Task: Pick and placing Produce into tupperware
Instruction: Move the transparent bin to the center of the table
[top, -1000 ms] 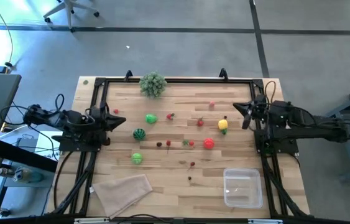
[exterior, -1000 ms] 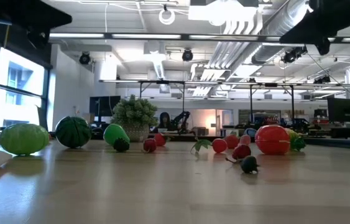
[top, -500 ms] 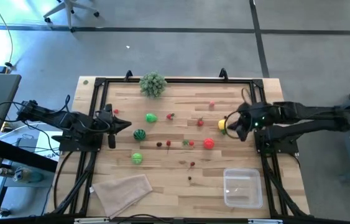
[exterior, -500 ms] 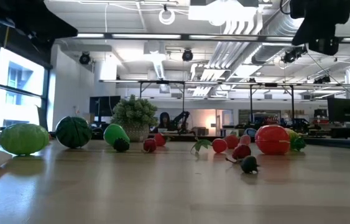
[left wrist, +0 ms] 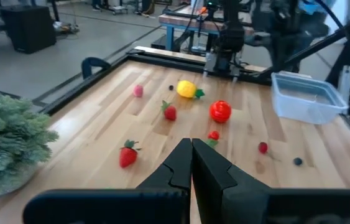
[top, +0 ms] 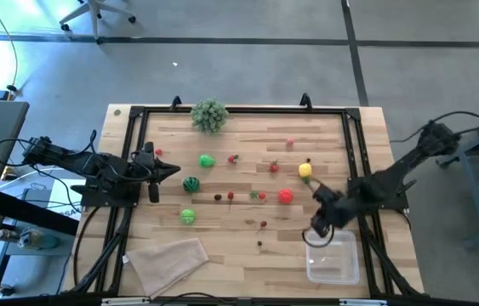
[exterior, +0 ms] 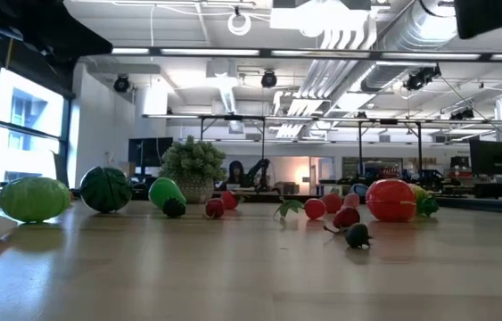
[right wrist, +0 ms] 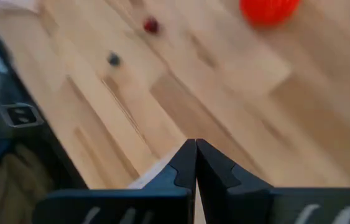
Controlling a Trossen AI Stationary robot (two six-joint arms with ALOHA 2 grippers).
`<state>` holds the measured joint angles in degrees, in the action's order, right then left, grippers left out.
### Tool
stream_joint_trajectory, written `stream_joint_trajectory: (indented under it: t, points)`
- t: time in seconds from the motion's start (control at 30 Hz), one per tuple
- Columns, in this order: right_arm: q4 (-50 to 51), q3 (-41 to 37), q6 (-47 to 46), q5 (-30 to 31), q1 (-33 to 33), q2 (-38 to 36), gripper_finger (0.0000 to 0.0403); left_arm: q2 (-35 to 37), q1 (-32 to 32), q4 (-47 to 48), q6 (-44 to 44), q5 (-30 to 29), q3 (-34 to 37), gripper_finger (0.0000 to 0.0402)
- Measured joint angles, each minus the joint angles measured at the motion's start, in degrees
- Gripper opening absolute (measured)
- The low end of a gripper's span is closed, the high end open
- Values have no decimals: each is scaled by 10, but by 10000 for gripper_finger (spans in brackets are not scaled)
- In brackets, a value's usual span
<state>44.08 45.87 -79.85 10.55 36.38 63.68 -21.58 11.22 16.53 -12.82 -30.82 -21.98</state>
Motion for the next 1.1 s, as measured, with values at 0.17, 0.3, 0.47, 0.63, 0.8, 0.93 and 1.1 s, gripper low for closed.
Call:
stream_joint_trajectory:
  t: [0.17,0.3,0.47,0.63,0.8,0.93,1.1]
  points:
    - [-30,0,-110,-18,50,66,0,0,0,0,20,-23,0,1]
    - [-24,30,-131,-19,69,104,0,0,0,0,21,-27,0,1]
    - [12,97,-111,15,81,146,0,0,0,0,21,-28,0,1]
    - [72,127,-114,-10,85,201,0,0,0,0,21,-28,0,1]
    - [80,129,-127,-30,83,241,0,0,0,0,21,-28,0,1]
    - [80,129,-127,-48,80,260,0,0,0,0,20,-28,0,1]
    - [79,129,-116,-61,68,285,0,0,0,0,20,-28,0,1]
